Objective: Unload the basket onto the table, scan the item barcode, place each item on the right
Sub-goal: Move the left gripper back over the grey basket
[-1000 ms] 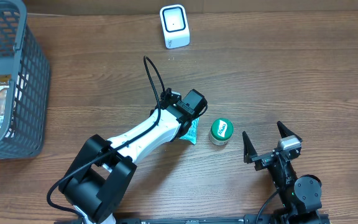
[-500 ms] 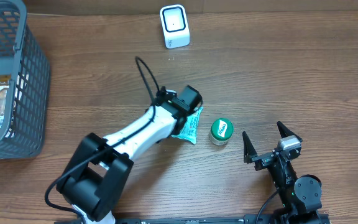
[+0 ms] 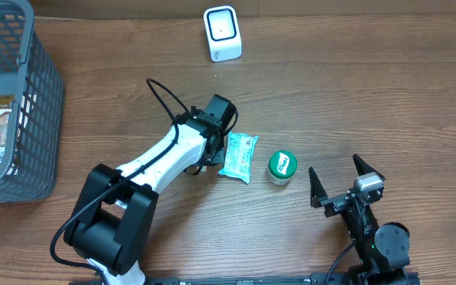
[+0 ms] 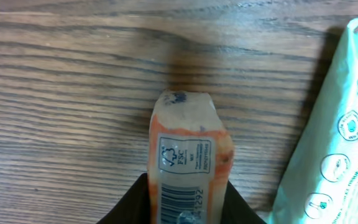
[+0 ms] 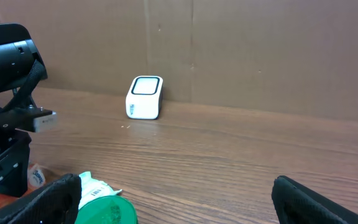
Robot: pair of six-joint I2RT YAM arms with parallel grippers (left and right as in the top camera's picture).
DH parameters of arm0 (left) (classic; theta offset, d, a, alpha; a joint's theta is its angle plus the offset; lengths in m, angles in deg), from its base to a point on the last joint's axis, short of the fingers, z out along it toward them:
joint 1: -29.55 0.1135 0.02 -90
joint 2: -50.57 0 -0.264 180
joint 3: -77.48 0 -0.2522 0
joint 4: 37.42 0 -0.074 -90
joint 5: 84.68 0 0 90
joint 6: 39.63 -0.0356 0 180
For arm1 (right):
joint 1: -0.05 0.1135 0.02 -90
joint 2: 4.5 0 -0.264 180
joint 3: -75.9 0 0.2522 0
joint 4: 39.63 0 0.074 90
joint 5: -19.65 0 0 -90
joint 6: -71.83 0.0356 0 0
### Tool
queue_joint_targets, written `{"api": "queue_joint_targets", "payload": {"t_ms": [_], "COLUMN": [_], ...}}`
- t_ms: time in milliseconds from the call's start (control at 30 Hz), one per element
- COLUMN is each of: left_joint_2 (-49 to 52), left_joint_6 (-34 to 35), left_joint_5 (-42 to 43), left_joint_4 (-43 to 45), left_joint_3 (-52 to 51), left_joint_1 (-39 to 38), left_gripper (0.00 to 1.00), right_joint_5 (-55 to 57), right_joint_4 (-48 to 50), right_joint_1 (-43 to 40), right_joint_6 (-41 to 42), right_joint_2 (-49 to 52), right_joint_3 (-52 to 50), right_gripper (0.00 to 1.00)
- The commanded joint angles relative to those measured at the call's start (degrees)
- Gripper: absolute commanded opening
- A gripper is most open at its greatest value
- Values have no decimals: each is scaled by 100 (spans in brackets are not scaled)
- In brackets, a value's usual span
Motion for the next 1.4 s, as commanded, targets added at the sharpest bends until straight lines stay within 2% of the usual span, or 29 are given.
{"api": "queue_joint_targets", "payload": {"t_ms": [0,67,100,167,500,633,667,700,800,900,967,1033,1167,1367], "left_joint_2": [50,50,50,50,20,-186,-258,-286,-306,-310,-315,-317,-317,-317], "left_joint_6": [-11,-11,-13,-13,-96,-378,-568,-699,-850,-848,-848,-850,-846,-844], "left_joint_5": [229,343,411,431,455,450,448,444,339,111,9,-221,-236,-238], "left_joint_4": [20,39,61,85,39,-125,-273,-422,-863,-1537,-2127,-2959,-3283,-3480], "left_joint_3": [120,120,120,120,166,516,767,960,1451,2140,2844,4083,5066,5980], "left_joint_1": [-42,-42,-42,-44,-9,114,179,216,308,485,706,1134,1541,1978], "left_gripper": [19,14,15,24,36,50,62,63,63,57,56,56,56,58], "right_joint_5": [-9,-9,-9,-9,-9,-9,-9,-9,-9,-9,-9,-9,-9,-9], "right_joint_4": [13,13,13,13,13,13,13,13,13,13,13,13,13,13], "right_joint_1": [-2,-2,-2,-2,-2,-2,-2,-2,-2,-2,-2,-2,-2,-2], "right_joint_6": [-26,-26,-26,-26,-26,-26,-26,-24,-26,-26,-26,-26,-26,-26], "right_joint_2": [-37,-37,-37,-37,-37,-37,-37,-37,-37,-37,-37,-37,-37,-37], "right_joint_3": [-61,-61,-61,-61,-61,-61,-61,-61,-61,-61,-61,-61,-61,-61], "right_gripper": [100,100,100,100,100,100,100,100,100,100,100,100,100,100]}}
